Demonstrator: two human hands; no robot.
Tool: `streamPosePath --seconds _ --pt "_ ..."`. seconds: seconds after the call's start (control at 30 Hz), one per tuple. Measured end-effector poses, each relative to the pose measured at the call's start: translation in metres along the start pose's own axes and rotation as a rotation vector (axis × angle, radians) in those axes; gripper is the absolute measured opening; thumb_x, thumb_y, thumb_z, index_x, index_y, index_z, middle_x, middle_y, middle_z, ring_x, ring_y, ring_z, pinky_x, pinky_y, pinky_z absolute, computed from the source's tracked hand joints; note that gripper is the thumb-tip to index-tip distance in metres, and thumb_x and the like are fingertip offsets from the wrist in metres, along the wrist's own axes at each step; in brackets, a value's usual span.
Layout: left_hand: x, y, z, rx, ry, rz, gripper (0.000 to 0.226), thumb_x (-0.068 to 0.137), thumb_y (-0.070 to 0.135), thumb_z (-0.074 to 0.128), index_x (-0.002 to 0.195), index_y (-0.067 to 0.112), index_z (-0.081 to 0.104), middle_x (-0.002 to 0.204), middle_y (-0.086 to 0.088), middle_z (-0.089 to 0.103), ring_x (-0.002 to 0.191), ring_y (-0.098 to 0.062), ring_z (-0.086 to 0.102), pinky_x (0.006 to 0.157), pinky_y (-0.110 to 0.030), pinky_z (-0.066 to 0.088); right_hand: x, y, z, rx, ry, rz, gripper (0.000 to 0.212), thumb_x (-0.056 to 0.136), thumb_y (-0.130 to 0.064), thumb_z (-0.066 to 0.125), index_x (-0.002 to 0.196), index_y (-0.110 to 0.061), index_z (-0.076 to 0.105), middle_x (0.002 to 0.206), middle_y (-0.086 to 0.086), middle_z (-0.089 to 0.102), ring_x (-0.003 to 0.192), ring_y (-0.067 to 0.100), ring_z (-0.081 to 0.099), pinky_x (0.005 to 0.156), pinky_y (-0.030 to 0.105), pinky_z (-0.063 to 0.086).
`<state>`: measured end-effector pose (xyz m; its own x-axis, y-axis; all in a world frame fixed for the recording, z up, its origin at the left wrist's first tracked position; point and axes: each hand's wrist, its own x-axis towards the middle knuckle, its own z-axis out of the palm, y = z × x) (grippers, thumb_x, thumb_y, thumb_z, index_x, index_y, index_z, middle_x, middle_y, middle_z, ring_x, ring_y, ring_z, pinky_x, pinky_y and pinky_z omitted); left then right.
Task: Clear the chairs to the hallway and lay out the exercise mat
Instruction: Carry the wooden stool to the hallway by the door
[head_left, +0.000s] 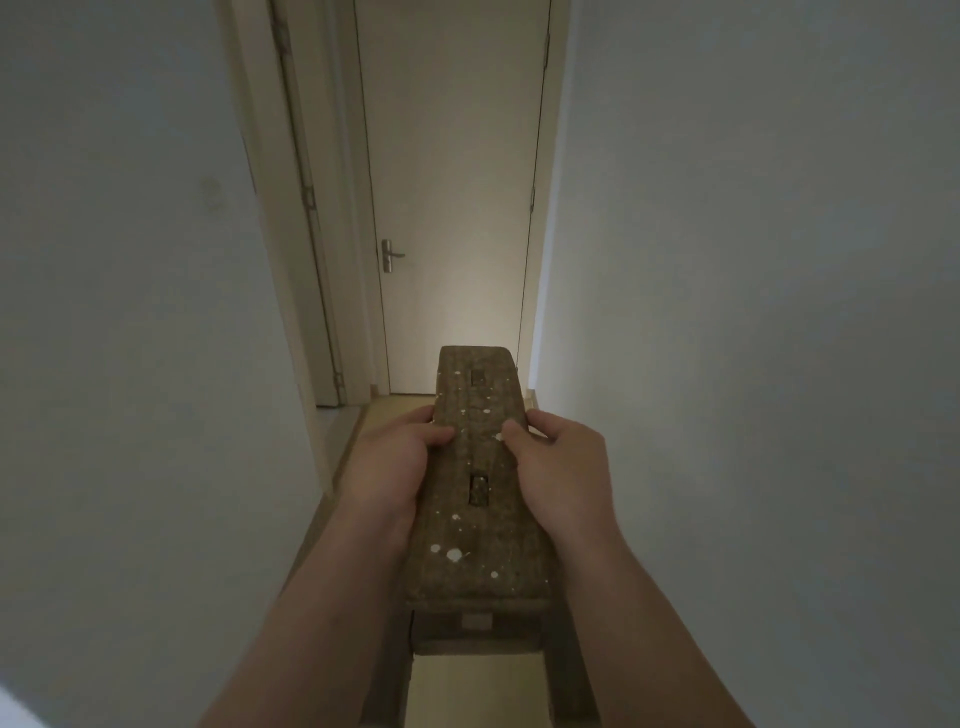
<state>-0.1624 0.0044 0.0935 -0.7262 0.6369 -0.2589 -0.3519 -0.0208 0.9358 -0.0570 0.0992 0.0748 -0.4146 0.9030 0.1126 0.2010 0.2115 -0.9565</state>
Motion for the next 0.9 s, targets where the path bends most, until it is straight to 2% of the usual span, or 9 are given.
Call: streamPosePath --seconds 0.07,0.1,0.17,0.23,0.3,0.43,0.6,0.77,0.9 --pt "0.045 0.008 0.005 0.007 -0.023 0.011 0.028 0.093 0.008 0.056 0.102 0.025 0.075 0.09 -0.004 0.08 0.076 -0.021 0.078 0.065 -0.034 0.059 0.04 0.003 0.016 -0.006 0.003 0.005 0.037 0.099 -0.038 0.06 0.132 -0.023 0.067 0.089 -0.028 0.058 0.068 -0.01 0.05 0.058 0.006 0.031" --pt "0.069 0.013 0.008 0.011 -0.035 0.01 0.028 0.093 0.007 0.056 0.102 0.025 0.075 0.09 -0.004 0.08 0.076 -0.021 0.078 0.063 -0.032 0.059 0.062 0.003 0.024 -0.004 0.008 0.005 0.036 0.099 -0.038 0.06 0.132 -0.023 0.067 0.095 -0.026 0.064 0.069 -0.009 0.051 0.059 0.006 0.032" --pt "0.11 0.026 0.014 0.024 -0.05 0.01 0.028 0.093 0.007 0.055 0.1 0.025 0.076 0.09 -0.004 0.08 0.076 -0.021 0.078 0.065 -0.034 0.059 0.101 0.0 0.038 -0.028 0.025 0.009 0.037 0.099 -0.038 0.06 0.132 -0.023 0.066 0.116 -0.013 0.071 0.069 -0.01 0.049 0.061 0.005 0.033" --pt "0.143 0.036 0.021 0.037 -0.064 0.008 0.027 0.094 0.009 0.055 0.1 0.025 0.076 0.091 -0.004 0.08 0.078 -0.022 0.078 0.072 -0.038 0.06 0.133 -0.002 0.049 -0.045 0.04 0.015 0.038 0.099 -0.037 0.061 0.133 -0.021 0.066 0.122 -0.008 0.071 0.068 -0.011 0.048 0.065 0.004 0.031" --pt "0.173 0.045 0.027 0.047 -0.069 0.007 0.027 0.094 0.01 0.055 0.102 0.025 0.076 0.093 -0.004 0.08 0.081 -0.023 0.078 0.076 -0.041 0.06 0.161 -0.003 0.057 -0.043 0.048 0.015 0.037 0.099 -0.037 0.062 0.133 -0.021 0.066 0.121 -0.007 0.071 0.068 -0.011 0.048 0.068 0.006 0.033" --pt "0.242 0.054 0.044 0.063 -0.06 0.02 0.026 0.094 0.011 0.057 0.099 0.028 0.076 0.092 0.0 0.08 0.079 -0.018 0.078 0.068 -0.037 0.062 0.227 0.004 0.075 -0.032 0.05 0.025 0.036 0.099 -0.036 0.062 0.131 -0.021 0.067 0.12 -0.007 0.071 0.07 -0.011 0.049 0.069 0.007 0.034" --pt "0.326 0.059 0.074 0.107 -0.034 -0.004 0.027 0.094 0.012 0.058 0.105 0.028 0.076 0.093 0.0 0.08 0.09 -0.025 0.076 0.085 -0.046 0.061 0.316 0.025 0.093 -0.052 0.045 0.044 0.039 0.099 -0.038 0.061 0.133 -0.021 0.066 0.125 -0.007 0.07 0.07 -0.01 0.047 0.076 0.01 0.036" --pt "0.408 0.074 0.106 0.159 -0.011 -0.022 0.025 0.096 0.013 0.055 0.107 0.026 0.073 0.092 -0.002 0.08 0.087 -0.025 0.076 0.075 -0.041 0.06 0.407 0.035 0.108 -0.031 0.024 0.033 0.039 0.099 -0.036 0.062 0.133 -0.018 0.066 0.127 -0.005 0.069 0.071 -0.01 0.047 0.074 0.008 0.037" --pt "0.472 0.1 0.132 0.169 0.034 -0.015 0.026 0.097 0.015 0.054 0.113 0.026 0.072 0.101 -0.004 0.078 0.093 -0.027 0.073 0.086 -0.047 0.058 0.483 0.028 0.12 -0.027 -0.004 0.015 0.039 0.099 -0.036 0.061 0.134 -0.019 0.066 0.13 -0.004 0.068 0.073 -0.007 0.047 0.078 0.012 0.037"
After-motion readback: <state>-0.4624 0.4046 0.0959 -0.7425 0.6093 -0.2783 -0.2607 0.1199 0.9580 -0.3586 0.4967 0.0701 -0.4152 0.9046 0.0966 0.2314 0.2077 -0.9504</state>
